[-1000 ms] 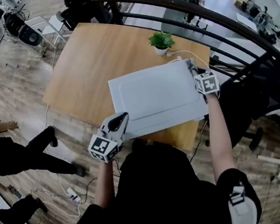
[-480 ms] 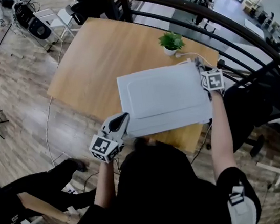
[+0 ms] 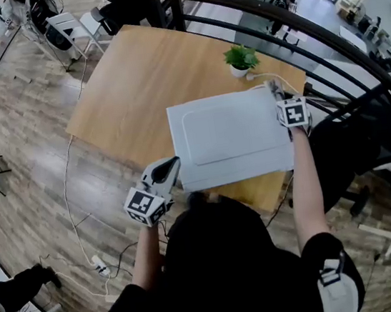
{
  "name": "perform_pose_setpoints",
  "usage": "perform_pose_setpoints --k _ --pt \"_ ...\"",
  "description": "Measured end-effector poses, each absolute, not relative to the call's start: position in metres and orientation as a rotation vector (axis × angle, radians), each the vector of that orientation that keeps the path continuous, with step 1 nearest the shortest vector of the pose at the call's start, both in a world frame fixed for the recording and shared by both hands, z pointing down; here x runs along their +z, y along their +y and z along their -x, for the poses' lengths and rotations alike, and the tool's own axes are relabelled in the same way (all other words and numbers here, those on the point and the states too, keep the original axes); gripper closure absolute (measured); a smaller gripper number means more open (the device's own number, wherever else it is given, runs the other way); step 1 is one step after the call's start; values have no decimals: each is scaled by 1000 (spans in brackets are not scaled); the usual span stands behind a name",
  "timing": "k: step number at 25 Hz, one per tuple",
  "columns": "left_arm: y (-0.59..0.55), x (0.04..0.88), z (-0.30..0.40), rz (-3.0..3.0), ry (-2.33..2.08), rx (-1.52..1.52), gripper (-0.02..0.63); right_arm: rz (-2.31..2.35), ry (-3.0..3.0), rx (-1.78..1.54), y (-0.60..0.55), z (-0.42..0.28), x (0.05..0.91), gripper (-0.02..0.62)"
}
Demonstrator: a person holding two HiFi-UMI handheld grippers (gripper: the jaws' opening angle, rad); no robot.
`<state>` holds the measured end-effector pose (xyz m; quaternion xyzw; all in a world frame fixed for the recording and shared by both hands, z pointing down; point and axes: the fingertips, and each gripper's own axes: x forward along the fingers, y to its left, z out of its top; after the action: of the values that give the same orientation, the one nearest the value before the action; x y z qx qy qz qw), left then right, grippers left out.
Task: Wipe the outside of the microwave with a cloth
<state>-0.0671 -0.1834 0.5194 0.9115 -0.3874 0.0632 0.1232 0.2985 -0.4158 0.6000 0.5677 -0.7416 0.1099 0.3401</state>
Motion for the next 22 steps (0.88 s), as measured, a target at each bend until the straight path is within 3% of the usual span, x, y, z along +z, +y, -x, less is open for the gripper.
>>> perform_pose_setpoints --k 22 --pt "-185 521 101 -2693 -1073 161 604 -1381 -1985 216 -402 -193 599 578"
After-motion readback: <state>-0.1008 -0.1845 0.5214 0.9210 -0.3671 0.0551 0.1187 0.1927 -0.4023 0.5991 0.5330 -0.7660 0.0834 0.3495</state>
